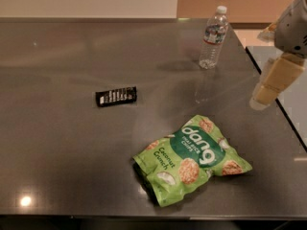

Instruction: Move water bottle near green rice chip bag

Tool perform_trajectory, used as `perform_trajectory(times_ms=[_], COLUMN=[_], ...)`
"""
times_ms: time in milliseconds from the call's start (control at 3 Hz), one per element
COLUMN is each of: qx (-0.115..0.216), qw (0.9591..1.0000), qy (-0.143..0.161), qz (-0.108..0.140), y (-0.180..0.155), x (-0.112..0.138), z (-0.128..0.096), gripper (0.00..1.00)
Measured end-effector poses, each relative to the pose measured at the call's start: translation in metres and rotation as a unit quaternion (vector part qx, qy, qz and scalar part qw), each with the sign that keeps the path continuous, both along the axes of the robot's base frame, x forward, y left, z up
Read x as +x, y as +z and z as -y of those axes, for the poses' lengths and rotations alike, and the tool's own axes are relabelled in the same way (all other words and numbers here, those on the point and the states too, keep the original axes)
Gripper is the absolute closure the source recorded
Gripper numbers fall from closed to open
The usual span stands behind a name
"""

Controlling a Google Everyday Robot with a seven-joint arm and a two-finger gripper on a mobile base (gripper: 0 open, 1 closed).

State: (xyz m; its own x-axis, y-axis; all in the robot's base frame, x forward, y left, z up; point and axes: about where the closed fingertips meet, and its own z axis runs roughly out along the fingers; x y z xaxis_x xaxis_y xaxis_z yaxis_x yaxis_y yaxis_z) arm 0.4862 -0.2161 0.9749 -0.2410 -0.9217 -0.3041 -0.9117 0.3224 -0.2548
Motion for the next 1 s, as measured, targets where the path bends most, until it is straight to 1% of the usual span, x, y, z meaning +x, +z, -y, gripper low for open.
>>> perform_trajectory(times_ms=[333, 667, 1000], qx=[0.030, 0.068, 0.096], qw=[0.9993, 0.9964, 0.9922], qy=[-0.014, -0.034, -0.052], qz=[0.017, 0.037, 0.059], y=[-0.004, -0.009, -0.013], x=[0.040, 0.087, 0.135], z=[0.004, 0.010, 0.012], gripper=[0.00, 0.00, 0.00])
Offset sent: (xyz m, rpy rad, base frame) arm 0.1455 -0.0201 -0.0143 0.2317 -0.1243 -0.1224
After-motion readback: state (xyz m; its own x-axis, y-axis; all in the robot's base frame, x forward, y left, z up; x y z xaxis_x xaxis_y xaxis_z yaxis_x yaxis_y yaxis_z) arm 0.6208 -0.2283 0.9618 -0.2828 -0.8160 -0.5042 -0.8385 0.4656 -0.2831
